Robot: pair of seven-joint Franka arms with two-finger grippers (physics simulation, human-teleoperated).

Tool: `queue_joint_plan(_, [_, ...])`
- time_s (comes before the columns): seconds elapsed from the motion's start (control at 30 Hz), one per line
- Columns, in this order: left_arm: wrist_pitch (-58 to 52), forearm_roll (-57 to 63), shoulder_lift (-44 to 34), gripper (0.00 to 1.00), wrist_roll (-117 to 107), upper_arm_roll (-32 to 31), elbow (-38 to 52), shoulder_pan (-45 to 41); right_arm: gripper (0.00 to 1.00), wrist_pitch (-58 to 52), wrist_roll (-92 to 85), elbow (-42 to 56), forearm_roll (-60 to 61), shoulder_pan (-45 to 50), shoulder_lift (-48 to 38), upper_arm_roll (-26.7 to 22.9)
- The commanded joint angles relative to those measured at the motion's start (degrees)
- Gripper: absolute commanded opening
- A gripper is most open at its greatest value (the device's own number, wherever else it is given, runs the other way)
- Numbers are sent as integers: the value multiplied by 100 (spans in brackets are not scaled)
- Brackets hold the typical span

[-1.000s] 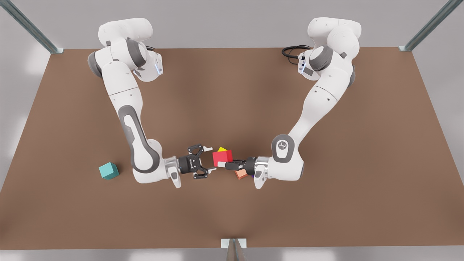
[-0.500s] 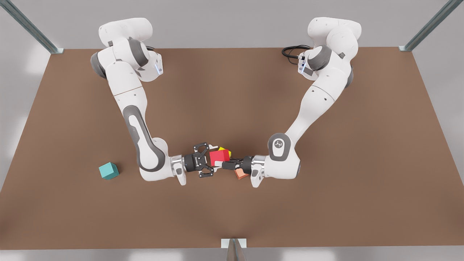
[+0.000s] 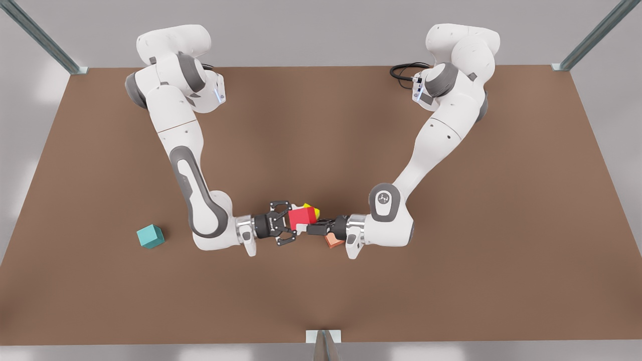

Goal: Pick up red wooden cube and pass to hand red wooden cube and place in blue wooden cube

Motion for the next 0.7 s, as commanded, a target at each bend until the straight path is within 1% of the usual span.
queue_joint_plan(0.0, [8,21,-37,100,-72,-5,-3,21,69,-32,-346,38,-337,-68,-14,-55])
queue_joint_plan(0.07, [-115,38,-63,100,-125,-5,-3,215,69,-32,-302,73,-1313,-314,-40,-64])
queue_joint_plan(0.1, [-282,38,-98,100,-151,-5,-3,329,69,-32,-293,117,-1954,-419,-58,-187])
queue_joint_plan(0.13, [-423,38,-107,100,-160,-5,-3,461,69,-59,-293,240,-2771,-560,-163,-337])
queue_joint_plan(0.17, [-546,47,-116,100,-222,-5,-3,566,69,-76,-293,205,-3308,-727,-286,-337])
queue_joint_plan(0.2, [-774,274,-309,100,-467,38,-3,768,69,-76,-284,178,-4019,-815,-480,-389])
queue_joint_plan(0.23, [-1125,1599,-616,100,-1099,38,-3,1067,69,-76,-284,222,-4845,-815,-585,-591])
queue_joint_plan(0.27, [-2117,4366,-1266,100,-2075,30,-3,1164,69,-50,-276,231,-6102,-806,-875,-715])
queue_joint_plan(0.3, [-2942,6700,-1644,100,-2261,-23,-3,1111,69,3,-276,222,-7094,-798,-1112,-715])
queue_joint_plan(0.33, [-3410,7456,-1759,100,-2235,-32,6,1190,69,29,-223,231,-7729,-771,-1218,-741])
queue_joint_plan(0.37, [-3867,7465,-1935,100,-2191,-32,6,1348,69,205,-223,179,-8221,-762,-1315,-732])
queue_joint_plan(0.4, [-4454,7465,-1953,100,-2191,-49,-3,1462,69,214,-223,135,-8476,-754,-1324,-741])
queue_joint_plan(0.43, [-4765,7404,-1988,100,-2156,-234,-99,1805,69,214,-223,47,-8758,-754,-1394,-732])
queue_joint_plan(0.47, [-4214,6563,-3680,100,-1156,1361,-1836,1140,69,258,-223,-94,-8934,-762,-1508,-732])
queue_joint_plan(0.5, [-3060,5295,-5098,100,-232,3009,-3561,329,69,433,-223,-427,-8943,-797,-1683,-750])
queue_joint_plan(0.53, [-3955,5338,-5021,100,-81,2930,-3081,461,69,872,-223,-1104,-8943,-841,-2096,-759])
queue_joint_plan(0.57, [-4026,5338,-4809,100,-37,2939,-2745,487,69,1049,-284,-1430,-8969,-859,-2352,-881])
queue_joint_plan(0.6, [-3991,5347,-4801,100,-37,2939,-2745,522,70,1040,-433,-1500,-9171,-964,-2484,-961])
queue_joint_plan(0.63, [-3956,5329,-4722,100,-90,2939,-2527,522,70,1040,-609,-1509,-9189,-1087,-2501,-961])
queue_joint_plan(0.67, [-4263,5329,-4713,100,-108,2939,-2087,522,70,1005,-846,-1509,-9198,-1245,-2536,-961])
